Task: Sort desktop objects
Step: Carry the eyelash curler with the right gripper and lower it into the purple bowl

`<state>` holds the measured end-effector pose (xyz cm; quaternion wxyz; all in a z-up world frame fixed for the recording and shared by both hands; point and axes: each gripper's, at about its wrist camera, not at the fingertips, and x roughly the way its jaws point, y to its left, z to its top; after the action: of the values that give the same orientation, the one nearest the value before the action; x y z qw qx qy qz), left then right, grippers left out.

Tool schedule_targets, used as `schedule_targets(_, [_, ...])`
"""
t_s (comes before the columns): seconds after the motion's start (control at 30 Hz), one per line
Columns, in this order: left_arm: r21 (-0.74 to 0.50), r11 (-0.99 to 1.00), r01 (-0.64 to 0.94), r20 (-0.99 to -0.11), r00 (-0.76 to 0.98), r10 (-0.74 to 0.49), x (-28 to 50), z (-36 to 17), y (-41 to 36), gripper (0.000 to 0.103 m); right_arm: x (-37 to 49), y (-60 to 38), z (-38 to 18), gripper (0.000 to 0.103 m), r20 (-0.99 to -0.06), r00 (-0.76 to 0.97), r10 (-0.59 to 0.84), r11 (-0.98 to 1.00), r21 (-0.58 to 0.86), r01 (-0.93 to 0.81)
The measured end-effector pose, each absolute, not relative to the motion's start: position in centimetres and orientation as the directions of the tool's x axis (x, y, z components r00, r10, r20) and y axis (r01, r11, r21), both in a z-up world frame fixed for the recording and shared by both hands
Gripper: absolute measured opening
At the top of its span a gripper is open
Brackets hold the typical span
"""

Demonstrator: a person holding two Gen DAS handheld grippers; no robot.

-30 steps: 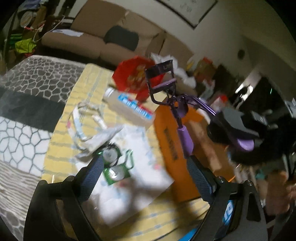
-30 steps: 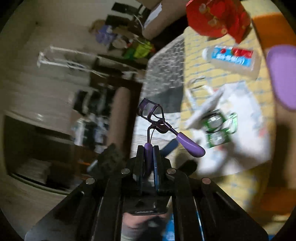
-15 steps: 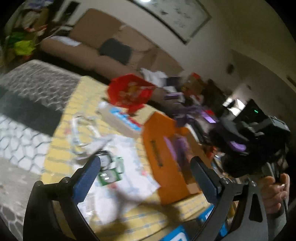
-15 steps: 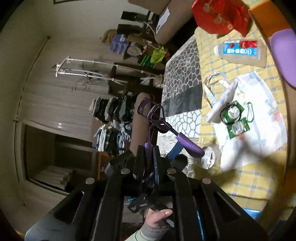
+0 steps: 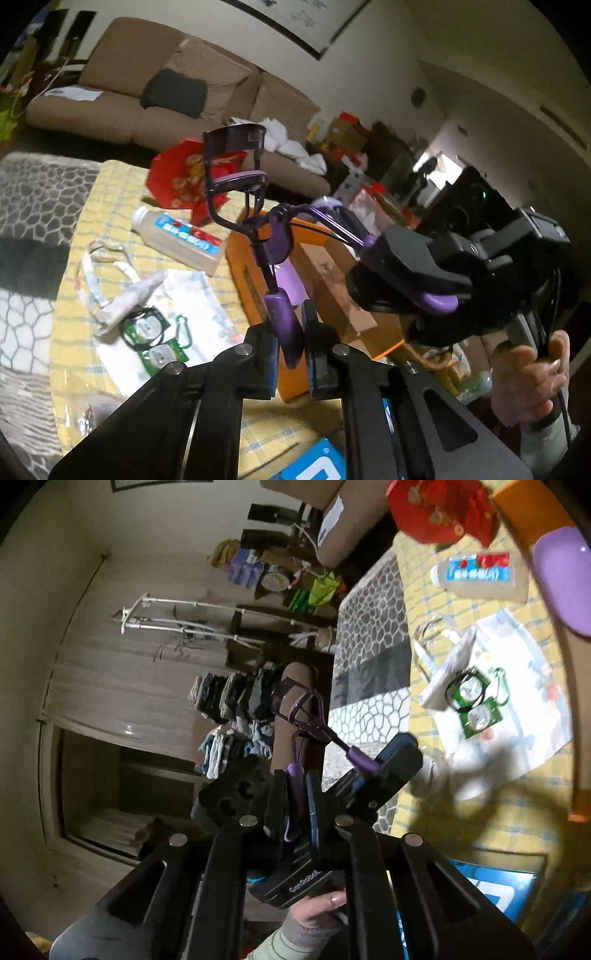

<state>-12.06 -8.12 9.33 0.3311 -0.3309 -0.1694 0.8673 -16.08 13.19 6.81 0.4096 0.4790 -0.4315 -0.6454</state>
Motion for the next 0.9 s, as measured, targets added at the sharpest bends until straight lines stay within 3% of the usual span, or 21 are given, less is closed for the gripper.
schedule_targets(0.23, [-0.368, -0.756, -0.541, -0.616, -0.467, 0.634, -16.0, 11.8, -1.1, 0.01, -17.4, 20.0, 8.3, 0.014, -0.285, -0.303, -0.909, -0.333, 0.936, 0.117])
schedule_targets(0.37, [-0.268, -0.779, -0.567, -0.71, -0.43, 0.558, -18.8, 11.8, 3.4, 0.009, -19.3, 25.7, 7.5, 0.022, -0.439, -0.382, -0.813, -0.489, 0.872, 0.04])
schedule_targets(0.5, [-0.194, -0.784, -0.59, -0.783, -0.388, 0.486, -21.7, 10.5, 7.8, 0.007, -21.1, 28.8, 6.7, 0.022, -0.557, -0.395, -0.731, -0.614, 0.789, 0.025])
schedule_targets(0.67, [-0.1, -0.802, -0.589, -0.834, -0.389, 0.39, -24.0, 8.3, 11.4, 0.007, -23.4, 30.4, 5.6, 0.022, -0.715, -0.379, -0.587, -0.775, 0.632, 0.007])
schedule_targets(0.9, [-0.141, -0.834, -0.534, -0.821, -0.408, 0.4, -24.6, 8.7, 9.5, 0.01, -22.7, 30.7, 4.5, 0.022, -0.824, -0.353, -0.443, -0.89, 0.451, 0.064])
